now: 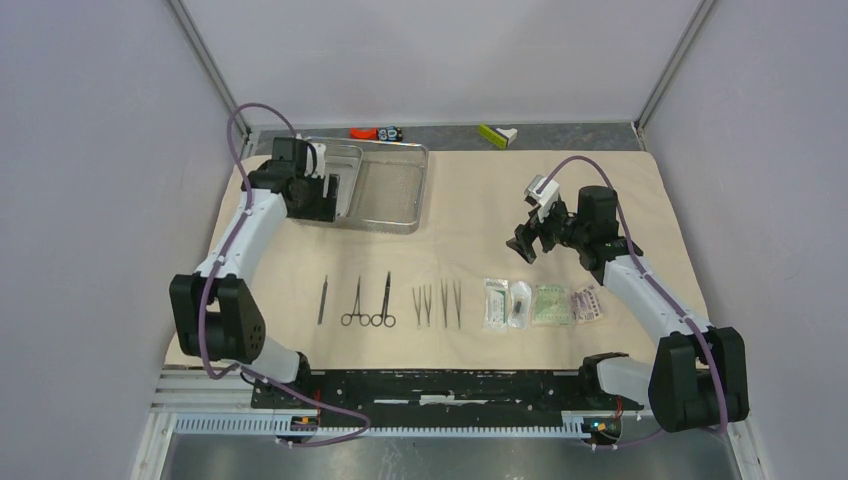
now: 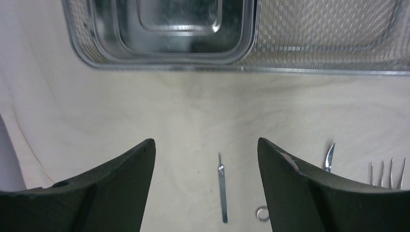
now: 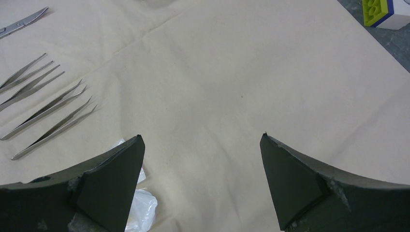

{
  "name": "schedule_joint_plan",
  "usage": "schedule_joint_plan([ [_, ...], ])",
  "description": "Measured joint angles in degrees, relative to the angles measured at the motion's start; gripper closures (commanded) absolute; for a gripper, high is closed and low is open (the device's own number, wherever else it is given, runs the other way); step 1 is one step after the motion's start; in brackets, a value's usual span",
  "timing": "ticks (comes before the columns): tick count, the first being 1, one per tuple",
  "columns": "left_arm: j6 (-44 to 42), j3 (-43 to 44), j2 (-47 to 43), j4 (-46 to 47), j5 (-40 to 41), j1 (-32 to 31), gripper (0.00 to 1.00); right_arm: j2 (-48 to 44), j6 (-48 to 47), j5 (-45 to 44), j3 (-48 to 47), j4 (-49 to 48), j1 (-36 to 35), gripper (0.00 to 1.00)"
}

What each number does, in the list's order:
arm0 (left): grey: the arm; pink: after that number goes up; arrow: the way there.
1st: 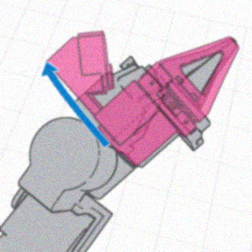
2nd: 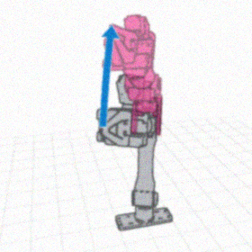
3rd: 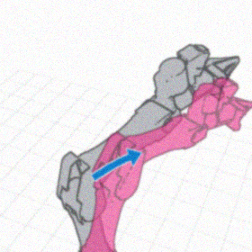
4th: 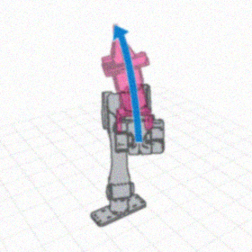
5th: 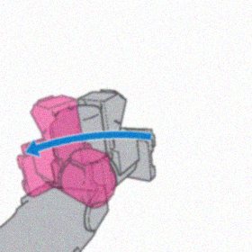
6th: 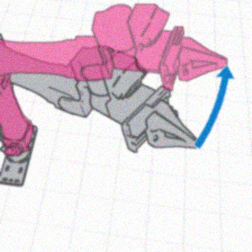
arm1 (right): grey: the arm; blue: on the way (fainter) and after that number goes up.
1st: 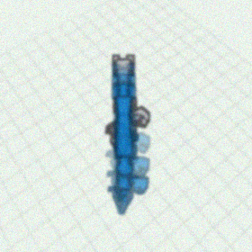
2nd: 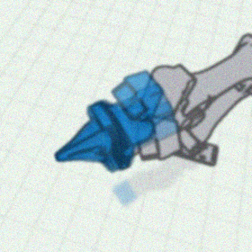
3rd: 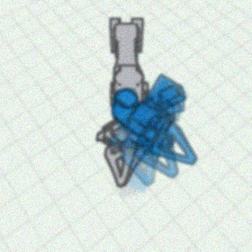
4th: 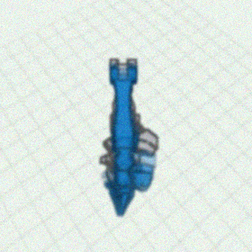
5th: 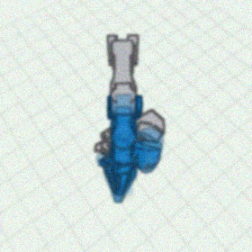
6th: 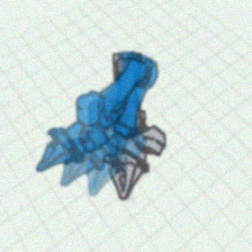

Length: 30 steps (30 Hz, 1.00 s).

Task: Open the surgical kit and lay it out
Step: Move the container from the surgical kit.

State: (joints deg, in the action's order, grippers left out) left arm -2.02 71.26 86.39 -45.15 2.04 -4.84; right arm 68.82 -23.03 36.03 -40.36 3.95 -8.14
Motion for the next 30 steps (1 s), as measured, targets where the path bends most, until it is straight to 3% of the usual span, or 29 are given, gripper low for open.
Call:
schedule_joint_plan([
  [6,-3.6,11.1,6.6,4.7,-0.3,1.0,0.17,0.0,0.0,0.0,0.0,0.0,0.0,0.03],
  [20,-7.1,50.5,46.9,4.1,-8.3,5.3,0.33,0.5,-1.4,-0.3,0.0,0.9,0.0,0.03],
  [30,-8.8,58.6,54.7,3.4,-8.5,8.2,0.41,0.5,-2.1,-0.7,0.0,1.0,0.0,0.03],
])
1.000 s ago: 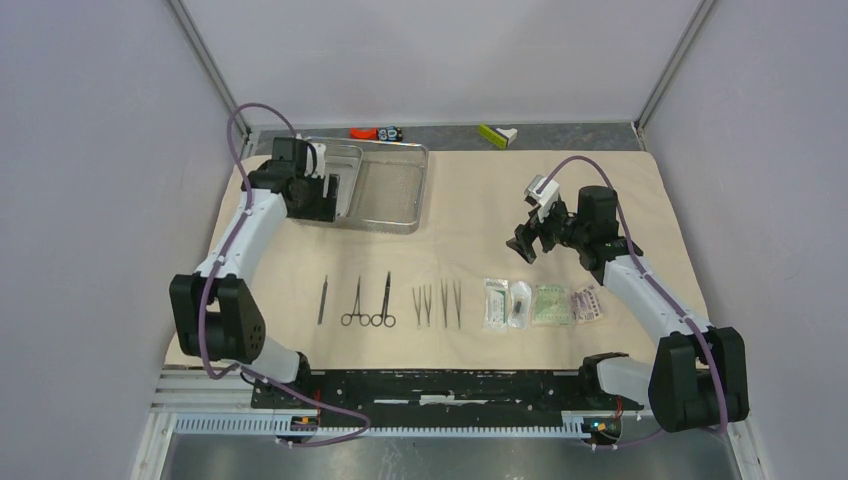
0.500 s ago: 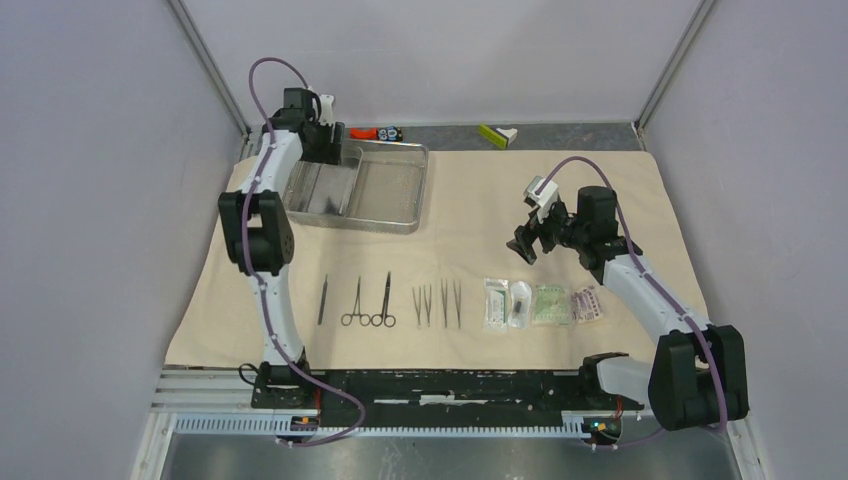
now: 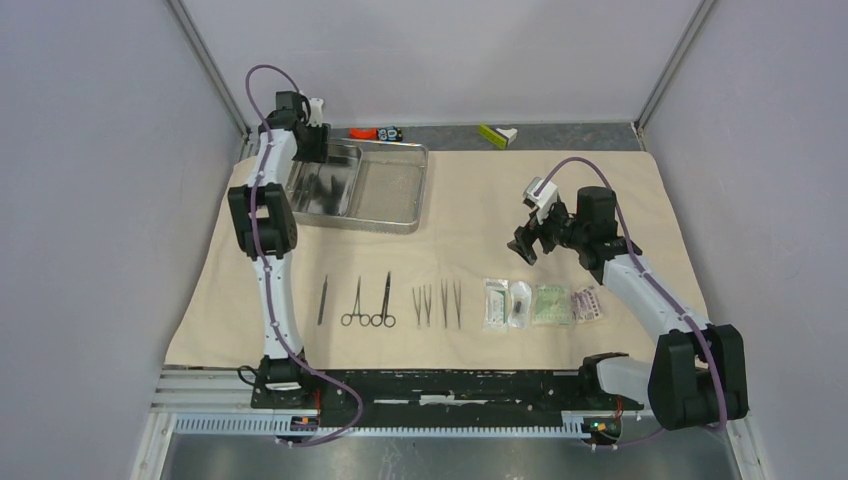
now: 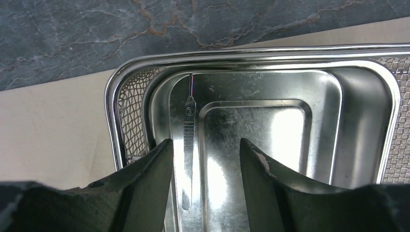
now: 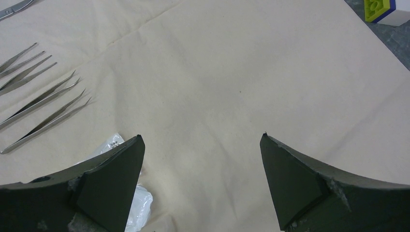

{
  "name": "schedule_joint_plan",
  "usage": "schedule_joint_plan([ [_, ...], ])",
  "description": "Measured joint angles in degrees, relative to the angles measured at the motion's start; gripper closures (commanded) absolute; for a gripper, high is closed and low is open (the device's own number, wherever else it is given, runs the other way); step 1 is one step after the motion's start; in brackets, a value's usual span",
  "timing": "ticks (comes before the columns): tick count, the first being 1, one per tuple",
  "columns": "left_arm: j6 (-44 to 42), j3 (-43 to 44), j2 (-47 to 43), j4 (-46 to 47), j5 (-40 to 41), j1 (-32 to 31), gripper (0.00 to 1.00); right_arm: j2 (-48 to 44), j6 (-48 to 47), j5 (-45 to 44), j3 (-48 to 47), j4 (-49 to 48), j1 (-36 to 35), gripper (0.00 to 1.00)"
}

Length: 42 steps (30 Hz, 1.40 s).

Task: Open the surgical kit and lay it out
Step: Move the container from the surgical kit.

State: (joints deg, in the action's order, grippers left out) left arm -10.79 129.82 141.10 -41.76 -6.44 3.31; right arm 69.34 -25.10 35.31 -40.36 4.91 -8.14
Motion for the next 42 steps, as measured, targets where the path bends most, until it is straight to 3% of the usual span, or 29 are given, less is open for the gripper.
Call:
schedule_joint_plan([
  [11,-0.9,4.2,4.6,0.3,-1.8,0.2,0.44,0.2,-0.4,0.0,0.0,0.2,0.0,0.03],
  [18,-0.9,7.2,6.5,0.0,-1.9,0.1,0.39,0.2,-0.7,0.0,0.0,0.3,0.1,0.03],
  [21,-0.9,7.5,6.7,0.0,-1.9,0.0,0.33,0.2,-0.7,0.0,0.0,0.3,0.2,0.03],
  [26,-0.8,8.7,7.3,-0.3,-2.8,-0.1,0.11,0.2,-0.8,0.0,0.0,0.4,0.3,0.03],
  [29,-0.8,10.2,8.0,-1.0,-2.6,-0.2,0.02,0.2,-0.8,0.0,0.0,0.4,0.4,0.03],
  [42,-0.8,10.7,8.1,-5.0,-2.8,-0.2,0.00,0.2,-0.9,0.0,0.0,0.4,0.5,0.03],
])
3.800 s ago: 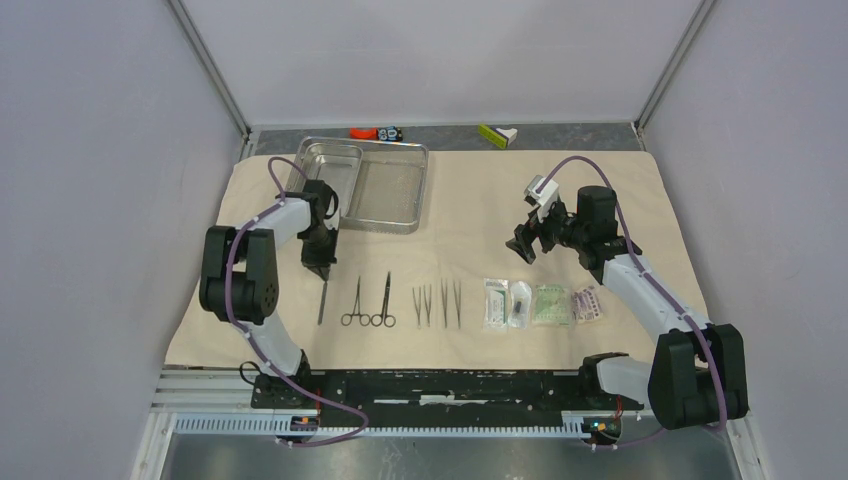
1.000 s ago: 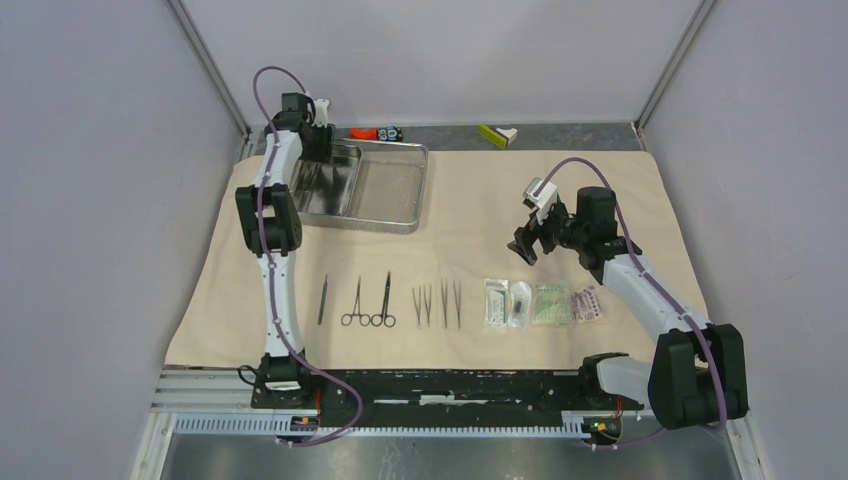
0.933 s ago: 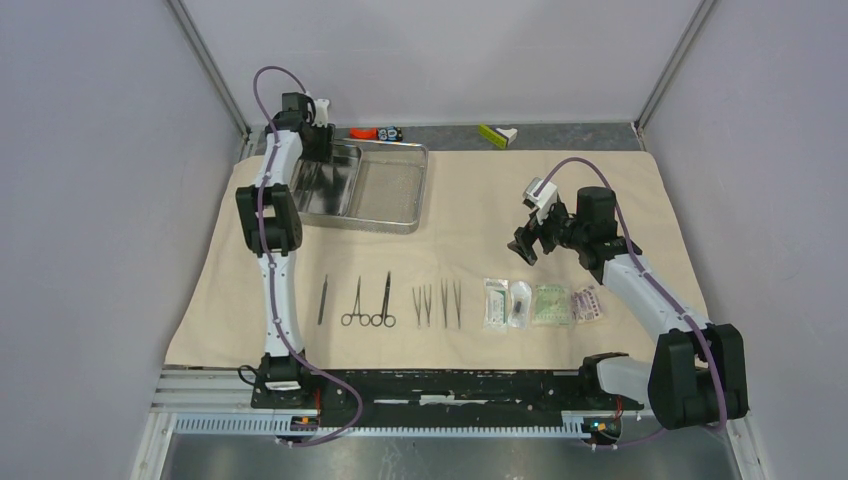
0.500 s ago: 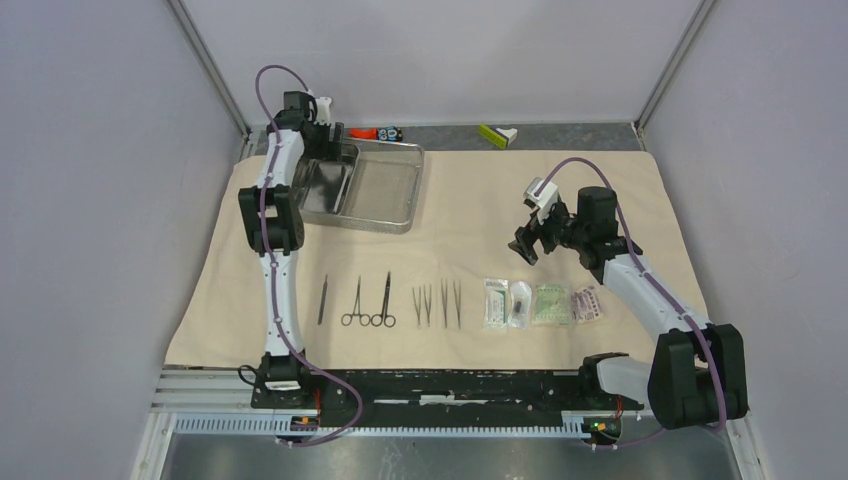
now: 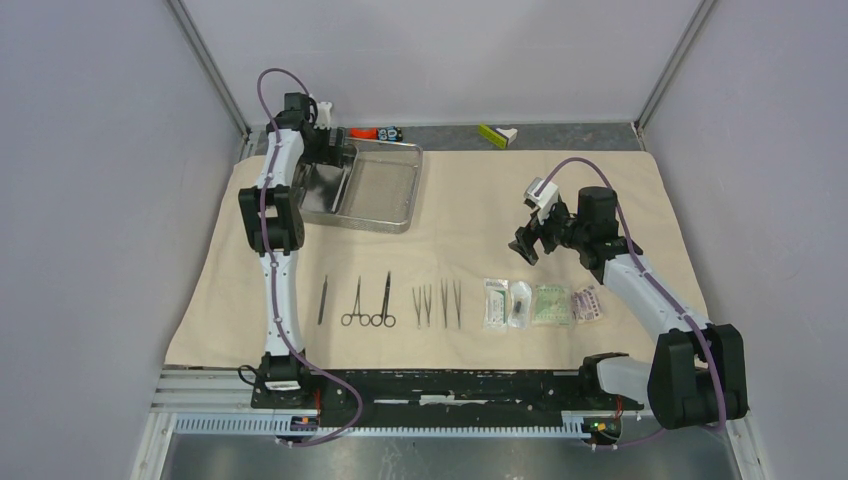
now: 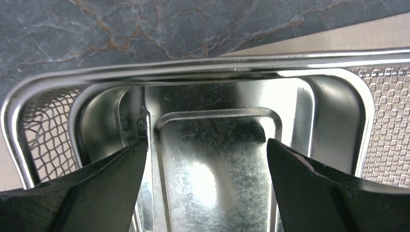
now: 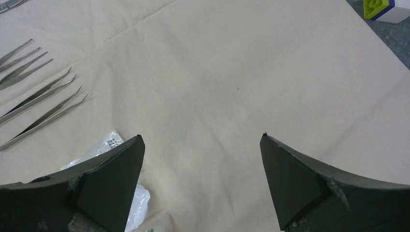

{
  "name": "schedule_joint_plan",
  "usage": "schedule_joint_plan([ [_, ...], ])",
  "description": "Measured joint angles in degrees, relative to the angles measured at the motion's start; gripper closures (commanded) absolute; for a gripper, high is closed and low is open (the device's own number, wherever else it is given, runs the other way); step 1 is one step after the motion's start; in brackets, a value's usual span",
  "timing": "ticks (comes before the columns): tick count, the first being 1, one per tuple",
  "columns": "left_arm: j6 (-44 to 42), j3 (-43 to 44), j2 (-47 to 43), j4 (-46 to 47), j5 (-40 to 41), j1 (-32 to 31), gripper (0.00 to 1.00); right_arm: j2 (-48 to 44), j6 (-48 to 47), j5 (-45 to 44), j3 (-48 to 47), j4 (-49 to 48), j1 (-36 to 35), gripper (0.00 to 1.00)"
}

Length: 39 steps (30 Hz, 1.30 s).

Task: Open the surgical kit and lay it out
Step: Move the container from the surgical kit.

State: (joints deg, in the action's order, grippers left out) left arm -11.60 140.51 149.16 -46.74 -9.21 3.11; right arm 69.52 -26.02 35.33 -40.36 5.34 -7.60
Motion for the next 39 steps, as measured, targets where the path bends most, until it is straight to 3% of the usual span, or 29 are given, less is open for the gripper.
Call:
schedule_joint_plan([
  [15,-1.0,-0.1,0.1,-2.5,-2.4,0.3,0.01,0.0,0.0,0.0,0.0,0.1,0.1,0.03],
  [24,-2.1,-2.3,-1.0,-1.6,-9.5,1.3,0.12,0.1,0.0,0.0,0.0,0.2,0.2,0.03],
  [34,-2.1,-14.6,-8.0,4.7,-9.5,1.4,0.10,1.0,-0.5,0.1,0.0,0.5,0.2,0.03],
  [39,-2.5,-16.7,-10.5,6.8,-8.2,1.4,0.10,1.6,-0.8,0.1,0.0,1.0,0.2,0.03],
])
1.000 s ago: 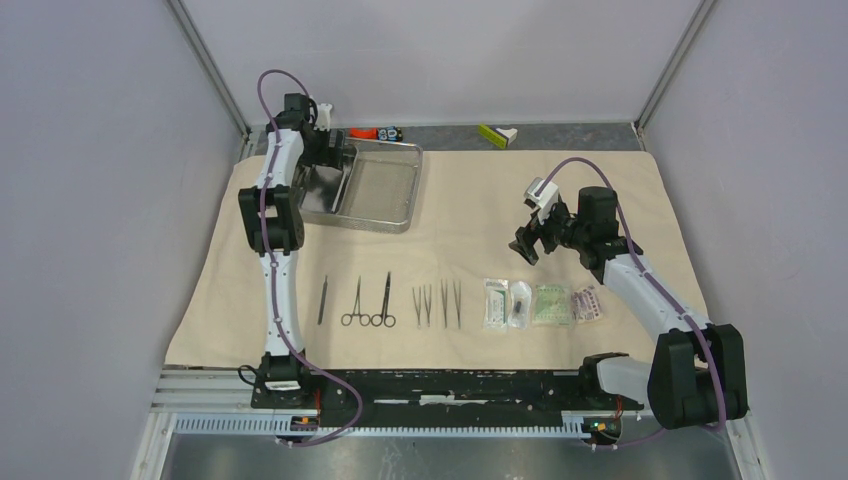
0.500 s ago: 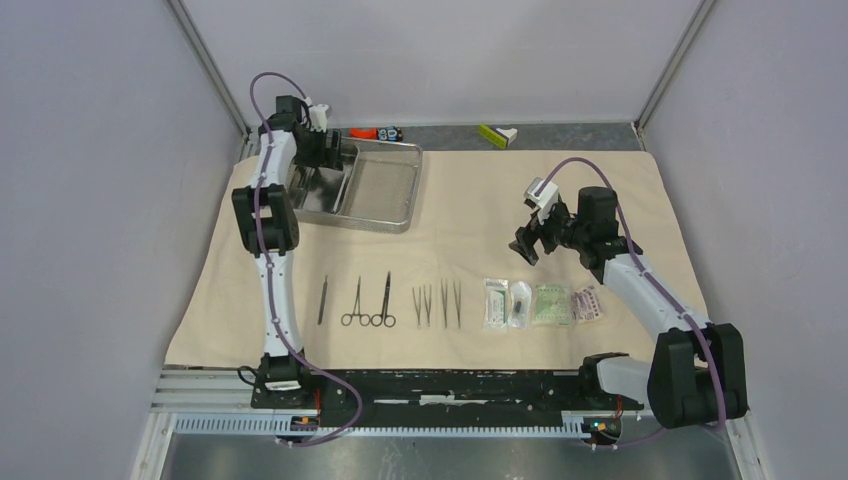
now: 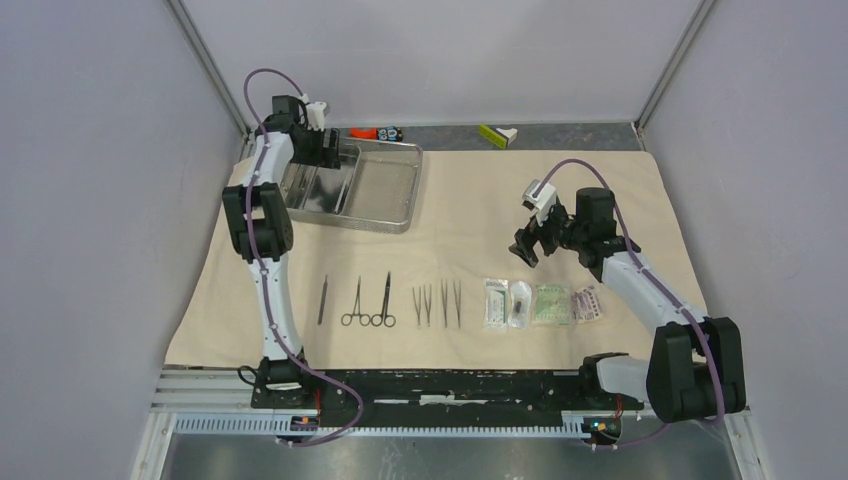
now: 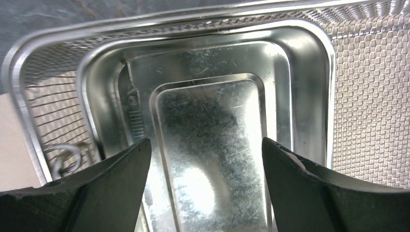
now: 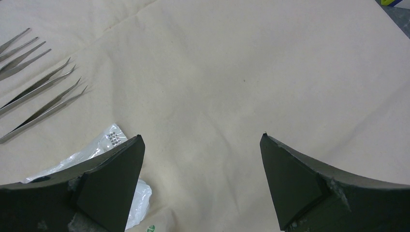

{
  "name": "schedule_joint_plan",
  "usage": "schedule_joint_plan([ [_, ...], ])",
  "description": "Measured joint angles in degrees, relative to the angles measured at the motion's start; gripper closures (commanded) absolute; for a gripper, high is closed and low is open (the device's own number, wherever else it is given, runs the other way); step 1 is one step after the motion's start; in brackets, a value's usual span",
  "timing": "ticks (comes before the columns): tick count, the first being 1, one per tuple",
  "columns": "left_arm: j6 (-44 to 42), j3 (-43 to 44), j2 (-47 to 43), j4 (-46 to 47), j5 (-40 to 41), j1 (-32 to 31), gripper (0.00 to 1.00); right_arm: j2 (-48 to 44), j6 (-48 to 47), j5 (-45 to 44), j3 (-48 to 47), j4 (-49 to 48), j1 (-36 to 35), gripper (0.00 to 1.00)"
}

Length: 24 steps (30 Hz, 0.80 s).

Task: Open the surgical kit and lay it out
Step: Move the container from the surgical kit.

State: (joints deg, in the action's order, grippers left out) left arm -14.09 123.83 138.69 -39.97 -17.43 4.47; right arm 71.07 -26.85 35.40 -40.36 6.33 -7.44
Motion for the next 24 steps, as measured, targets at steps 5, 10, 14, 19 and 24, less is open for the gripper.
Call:
schedule_joint_plan([
  [5,-1.4,-2.6,-4.1,1.9,1.4,0.0,0.13,0.0,0.0,0.0,0.0,0.2,0.0,0.03],
  [10,-2.8,-4.7,-8.2,3.4,6.9,-0.1,0.11,0.2,0.0,0.0,0.0,0.2,0.0,0.03],
  [14,-4.1,-4.3,-9.0,4.2,13.7,0.0,0.08,0.3,0.0,0.0,0.0,0.2,0.0,0.03],
  [19,-4.9,-2.7,-7.9,2.3,19.2,0.3,0.07,0.3,0.0,0.1,0.0,0.3,0.0,0.03],
  [24,-4.9,-0.7,-5.2,1.1,21.2,1.4,0.08,0.3,0.0,0.1,0.0,0.4,0.0,0.03],
])
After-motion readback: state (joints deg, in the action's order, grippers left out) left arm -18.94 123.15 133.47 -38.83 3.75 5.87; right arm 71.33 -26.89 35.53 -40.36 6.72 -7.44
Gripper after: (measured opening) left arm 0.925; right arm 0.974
